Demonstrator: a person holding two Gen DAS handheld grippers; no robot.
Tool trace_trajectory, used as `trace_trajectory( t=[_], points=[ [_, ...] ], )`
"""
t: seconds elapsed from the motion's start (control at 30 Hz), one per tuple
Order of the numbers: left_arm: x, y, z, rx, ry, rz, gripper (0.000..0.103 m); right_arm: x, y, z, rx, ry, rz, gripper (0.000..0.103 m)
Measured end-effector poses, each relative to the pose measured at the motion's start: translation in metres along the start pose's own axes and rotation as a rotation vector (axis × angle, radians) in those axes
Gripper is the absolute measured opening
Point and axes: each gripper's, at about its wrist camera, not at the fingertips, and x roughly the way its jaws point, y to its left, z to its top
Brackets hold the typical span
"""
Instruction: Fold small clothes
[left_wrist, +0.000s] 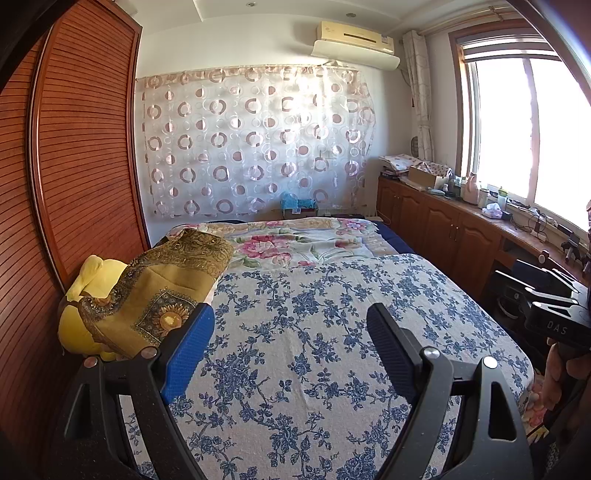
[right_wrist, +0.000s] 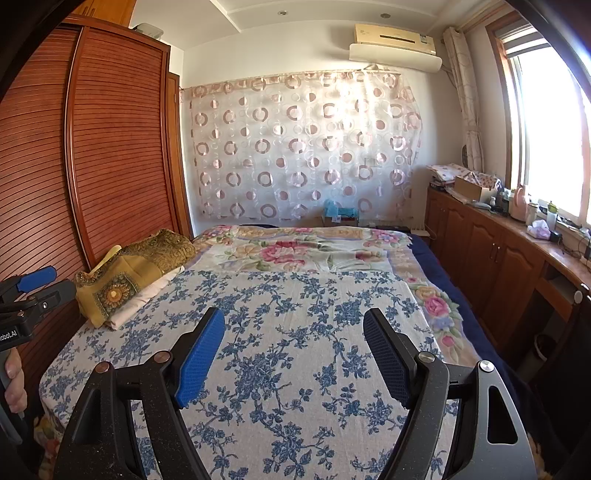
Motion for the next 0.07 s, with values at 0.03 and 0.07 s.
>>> trace_trajectory(
  t=[0.03, 0.07],
  points=[
    [-0.0004, 0.0002, -0.0007, -0.001, -0.001, 0.001, 0.085, -0.0003, 0.0002, 0.0002, 0.000, -0.001, 0.000, 0.079],
    [-0.0005, -0.0001, 0.0000, -0.001, -0.002, 0.000, 0.085, -0.0006, 0.0002, 0.0005, 0.000, -0.002, 0.000, 0.079]
  ],
)
